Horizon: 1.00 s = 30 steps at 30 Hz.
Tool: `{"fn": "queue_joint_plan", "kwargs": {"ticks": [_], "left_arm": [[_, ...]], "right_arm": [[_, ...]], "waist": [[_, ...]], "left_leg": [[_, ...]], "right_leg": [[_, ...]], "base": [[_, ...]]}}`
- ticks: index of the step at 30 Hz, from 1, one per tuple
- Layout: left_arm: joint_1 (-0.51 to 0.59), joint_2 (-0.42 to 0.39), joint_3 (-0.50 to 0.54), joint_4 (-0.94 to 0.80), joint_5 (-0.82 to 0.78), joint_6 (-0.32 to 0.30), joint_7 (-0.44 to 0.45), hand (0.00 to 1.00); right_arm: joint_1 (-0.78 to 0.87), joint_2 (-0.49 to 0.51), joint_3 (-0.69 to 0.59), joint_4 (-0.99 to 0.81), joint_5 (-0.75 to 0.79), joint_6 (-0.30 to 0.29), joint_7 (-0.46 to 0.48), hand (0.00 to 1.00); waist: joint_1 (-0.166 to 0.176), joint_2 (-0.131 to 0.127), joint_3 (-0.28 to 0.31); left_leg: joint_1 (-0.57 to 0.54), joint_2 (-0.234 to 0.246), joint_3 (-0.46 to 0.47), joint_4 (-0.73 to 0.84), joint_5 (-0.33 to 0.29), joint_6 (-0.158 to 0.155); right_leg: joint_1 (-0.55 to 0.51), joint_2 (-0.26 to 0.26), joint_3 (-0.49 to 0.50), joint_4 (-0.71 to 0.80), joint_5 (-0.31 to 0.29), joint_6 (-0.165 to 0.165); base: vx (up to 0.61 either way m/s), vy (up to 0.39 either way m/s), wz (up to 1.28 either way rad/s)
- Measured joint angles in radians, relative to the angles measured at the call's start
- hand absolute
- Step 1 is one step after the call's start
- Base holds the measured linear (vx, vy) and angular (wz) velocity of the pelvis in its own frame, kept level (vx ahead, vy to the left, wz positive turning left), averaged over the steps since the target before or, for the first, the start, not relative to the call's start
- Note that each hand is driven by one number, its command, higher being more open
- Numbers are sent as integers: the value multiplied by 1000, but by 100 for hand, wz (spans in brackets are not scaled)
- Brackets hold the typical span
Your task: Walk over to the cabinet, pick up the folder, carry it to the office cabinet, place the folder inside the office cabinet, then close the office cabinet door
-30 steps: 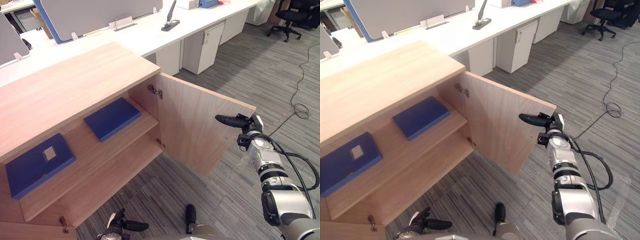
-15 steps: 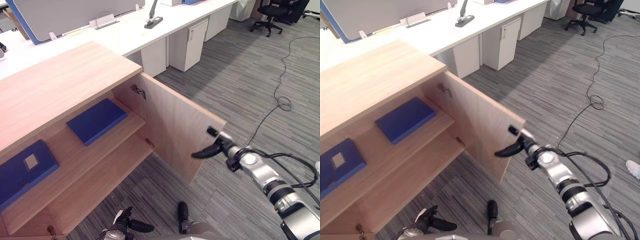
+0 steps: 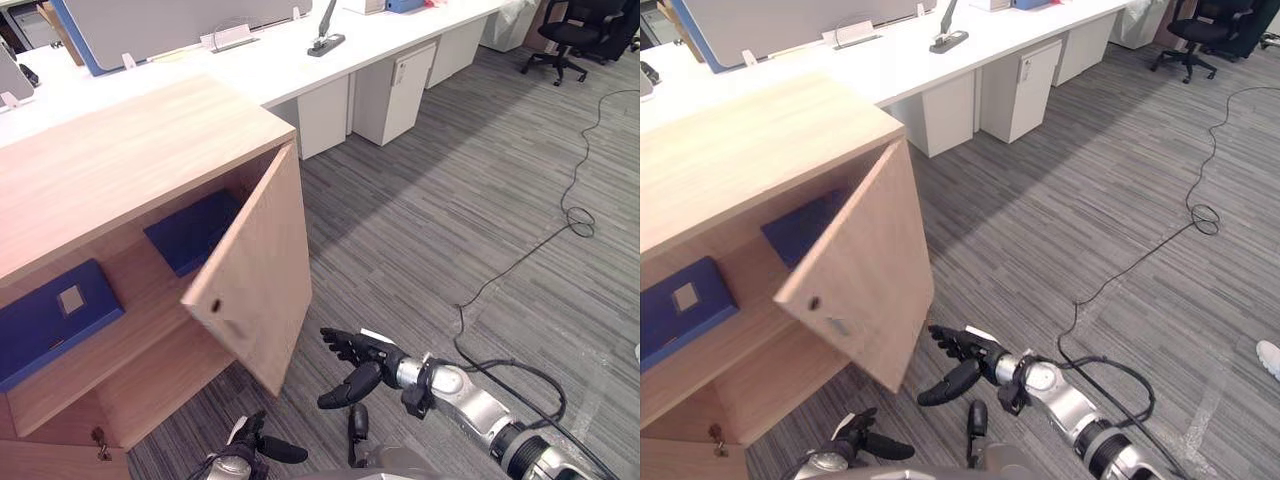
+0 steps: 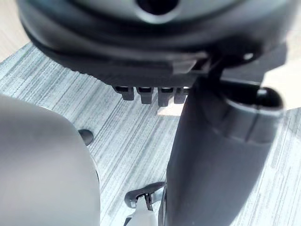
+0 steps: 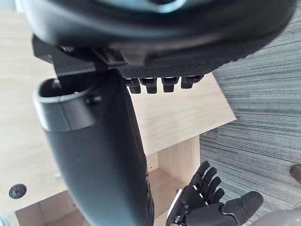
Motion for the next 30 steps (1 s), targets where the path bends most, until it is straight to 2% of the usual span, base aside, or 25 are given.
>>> {"fn": "queue_joint_plan", "kwargs": {"ticks": [2, 4, 5, 6, 7, 9, 10, 11, 12, 14, 18, 22, 26, 28, 30], "left_arm": [[0, -20, 0, 0, -1, -6, 0, 100], [0, -47, -2, -2, -2, -20, -2, 100], [-2, -54, -2, -2, -2, -24, -2, 100], [-1, -55, -2, -2, -2, -26, -1, 100], [2, -53, -1, -1, -3, -30, 4, 100], [16, -40, 0, -2, -4, -32, 10, 100], [17, -30, 13, -1, -20, -32, 15, 100], [17, -32, 32, -1, -25, -31, 16, 100], [19, -35, 46, -1, -28, -30, 16, 100], [21, -50, 124, -1, -47, -15, 16, 100], [46, -67, 238, -4, -59, -9, 23, 100], [66, -79, 381, -24, -125, 5, 44, 100], [83, -102, 464, -69, -172, 10, 76, 100], [100, -112, 482, -110, -183, 10, 85, 100], [106, -118, 485, -143, -201, 11, 88, 100]], "right_arm": [[18, 5, -21, 34, 0, 4, -2, 100], [43, 5, -67, 75, -1, 6, -5, 100], [64, 13, -113, 101, -1, 6, -6, 100], [75, 24, -140, 117, -1, 6, -7, 100], [91, 53, -191, 161, -2, 5, -11, 100], [111, 105, -269, 245, -7, 3, -30, 100], [109, 136, -326, 311, -24, 3, -45, 100], [106, 153, -395, 376, -60, 3, -72, 100], [107, 160, -431, 405, -86, 4, -89, 100], [116, 184, -537, 506, -190, 12, -164, 100], [177, 246, -679, 599, -267, 20, -251, 100], [242, 325, -826, 643, -277, 36, -328, 100], [292, 383, -957, 658, -276, 31, -384, 100], [307, 409, -1019, 659, -274, 27, -396, 100], [313, 423, -1060, 658, -277, 27, -402, 100]], "waist": [[-3, 12, 4], [-6, 30, 10], [-10, 32, 11], [-11, 31, 10], [-10, 30, 7], [-14, 15, -9], [-12, -2, -19], [-12, 15, -16], [-11, 22, -16], [11, 20, -14], [21, 16, -48], [28, -7, -70], [46, -24, -67], [48, -38, -64], [48, -42, -50]], "left_leg": [[-3, -16, -29, 0, 6, 8], [-4, -43, -83, -1, 19, 19], [-5, -68, -127, -2, 27, 25], [-5, -80, -148, -3, 30, 29], [-9, -102, -196, -6, 39, 42], [-38, -139, -282, -3, 55, 47], [-69, -160, -337, 1, 65, 44], [-98, -163, -396, 7, 75, 37], [-108, -168, -425, 5, 80, 33], [-88, -172, -491, -24, 102, 21], [-77, -153, -513, -19, 104, 10], [-118, -137, -517, 41, 103, -9], [-162, -125, -523, 135, 93, -22], [-196, -126, -519, 179, 93, -21], [-245, -111, -418, 232, 77, 24]], "right_leg": [[-5, -25, -22, 34, -11, -8], [-35, -83, -62, 165, -80, 9], [-57, -129, -89, 264, -134, 26], [-70, -152, -84, 318, -156, 28], [-108, -175, 24, 421, -199, 34], [-124, -161, 273, 487, -286, 84], [-124, -137, 392, 490, -341, 144], [-117, -94, 462, 507, -379, 141], [-114, -78, 488, 521, -399, 140], [-104, -93, 448, 588, -450, 134], [-50, -104, 353, 586, -487, 120], [15, -111, 238, 535, -490, 110], [122, -113, 102, 455, -475, 90], [160, -114, 25, 430, -473, 84], [187, -125, -66, 421, -481, 69]], "base": [[37, 102, 46], [-12, 186, 81], [-19, 179, 92], [-13, 109, 111], [-4, 28, 102], [5, -39, 135], [29, -151, 167], [30, -135, 152], [45, -151, 139], [57, -194, 100], [33, -142, 65], [55, -80, 72], [63, -54, 94], [24, -41, 119], [-23, -27, 126]]}}
